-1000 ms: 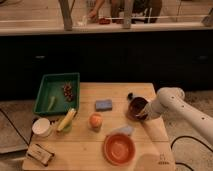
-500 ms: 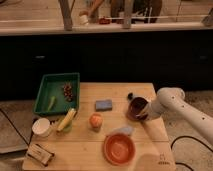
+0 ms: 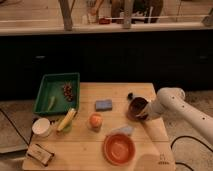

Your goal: Stack bowls on top of each other

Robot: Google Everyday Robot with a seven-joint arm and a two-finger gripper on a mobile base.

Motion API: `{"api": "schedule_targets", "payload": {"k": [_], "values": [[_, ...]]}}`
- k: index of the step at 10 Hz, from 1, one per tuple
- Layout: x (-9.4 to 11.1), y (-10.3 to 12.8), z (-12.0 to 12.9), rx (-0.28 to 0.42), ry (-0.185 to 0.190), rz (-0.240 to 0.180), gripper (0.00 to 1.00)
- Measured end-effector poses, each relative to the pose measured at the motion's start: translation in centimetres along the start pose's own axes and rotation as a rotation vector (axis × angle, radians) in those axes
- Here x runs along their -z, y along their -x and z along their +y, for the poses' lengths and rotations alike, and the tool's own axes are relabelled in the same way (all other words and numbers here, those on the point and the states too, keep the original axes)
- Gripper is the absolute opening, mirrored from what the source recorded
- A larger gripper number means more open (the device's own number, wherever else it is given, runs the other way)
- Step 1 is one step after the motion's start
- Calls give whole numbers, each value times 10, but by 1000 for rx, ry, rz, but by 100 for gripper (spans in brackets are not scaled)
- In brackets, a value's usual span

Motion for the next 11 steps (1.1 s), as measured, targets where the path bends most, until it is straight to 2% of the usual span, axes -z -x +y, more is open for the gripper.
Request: {"api": "schedule_targets", "payload": {"k": [2,5,7,11], "values": [[14,-2,2,32,-10,27,0],[65,4,-11,93,-50,65,0],[81,6,-16,119,-64,83,0],[84,7,-23,149,-73,96,0]]}}
